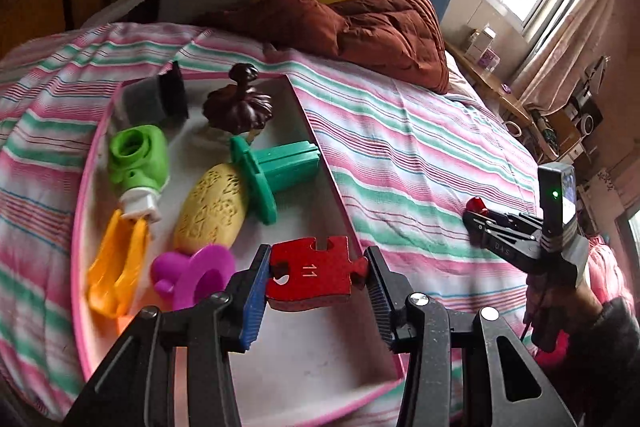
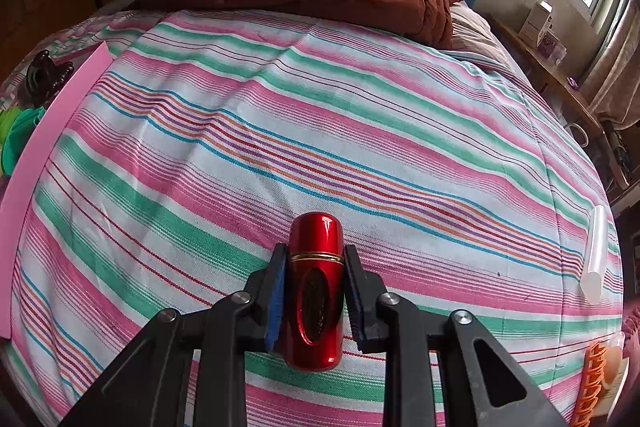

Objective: Organize rigid objects
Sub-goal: 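Carry the red puzzle piece into the tray with the left gripper and open it, then pull the left gripper back from the tray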

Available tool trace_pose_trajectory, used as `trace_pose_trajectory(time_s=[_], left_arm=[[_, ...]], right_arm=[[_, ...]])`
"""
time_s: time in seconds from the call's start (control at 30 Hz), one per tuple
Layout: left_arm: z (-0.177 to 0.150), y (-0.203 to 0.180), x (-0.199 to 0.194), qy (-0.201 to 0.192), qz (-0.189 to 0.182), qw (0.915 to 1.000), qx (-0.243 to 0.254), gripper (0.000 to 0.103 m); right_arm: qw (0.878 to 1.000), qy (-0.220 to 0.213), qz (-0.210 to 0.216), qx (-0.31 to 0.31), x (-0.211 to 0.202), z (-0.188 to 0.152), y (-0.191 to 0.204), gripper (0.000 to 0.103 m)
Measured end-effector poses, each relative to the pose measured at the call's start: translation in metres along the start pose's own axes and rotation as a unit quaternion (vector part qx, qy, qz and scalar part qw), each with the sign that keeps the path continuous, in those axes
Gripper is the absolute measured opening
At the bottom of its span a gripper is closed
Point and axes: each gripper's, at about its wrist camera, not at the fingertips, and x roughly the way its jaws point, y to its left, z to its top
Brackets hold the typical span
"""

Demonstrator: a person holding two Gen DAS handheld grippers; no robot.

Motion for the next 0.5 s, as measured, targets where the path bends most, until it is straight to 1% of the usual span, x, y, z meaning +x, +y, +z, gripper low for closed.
trace_pose_trajectory(time_s=[0.03, 0.1, 0.13, 0.17, 0.2, 0.27, 0.33, 0.37, 0.43, 0.5], left_arm=[[0.004, 0.001, 0.005, 0.000, 0.006, 1.0000, 0.000, 0.046], [0.010, 0.003, 0.017, 0.012, 0.022, 0.9997, 0.007, 0.046], [0.012, 0.001, 0.019, 0.005, 0.034, 0.9993, 0.017, 0.046], [0.015, 0.000, 0.021, 0.005, 0.037, 0.9991, 0.022, 0.046], [0.018, 0.001, 0.025, 0.011, 0.031, 0.9992, 0.023, 0.046], [0.022, 0.001, 0.029, 0.013, 0.040, 0.9988, 0.024, 0.047], [0.023, 0.001, 0.030, 0.016, 0.039, 0.9987, 0.027, 0.047], [0.022, 0.001, 0.028, 0.014, 0.038, 0.9988, 0.026, 0.049], [0.021, 0.002, 0.020, 0.005, 0.030, 0.9993, 0.025, 0.056], [0.019, 0.003, 0.009, -0.007, 0.033, 0.9992, 0.023, 0.058]], right_arm=[[1.000, 0.000, 0.000, -0.001, 0.000, 0.000, 0.000, 0.026], [1.000, 0.000, 0.000, -0.001, 0.000, 0.000, 0.000, 0.026], [1.000, 0.000, 0.000, -0.001, 0.000, 0.000, 0.000, 0.026], [1.000, 0.000, 0.000, -0.001, 0.000, 0.000, 0.000, 0.026], [1.000, 0.000, 0.000, -0.001, 0.000, 0.000, 0.000, 0.026], [1.000, 0.000, 0.000, -0.001, 0.000, 0.000, 0.000, 0.026], [1.000, 0.000, 0.000, -0.001, 0.000, 0.000, 0.000, 0.026], [1.000, 0.000, 0.000, 0.000, -0.001, 0.000, 0.000, 0.026], [1.000, 0.000, 0.000, 0.000, 0.000, 0.000, 0.000, 0.026], [1.000, -0.001, -0.001, -0.001, 0.000, 0.000, 0.001, 0.026]])
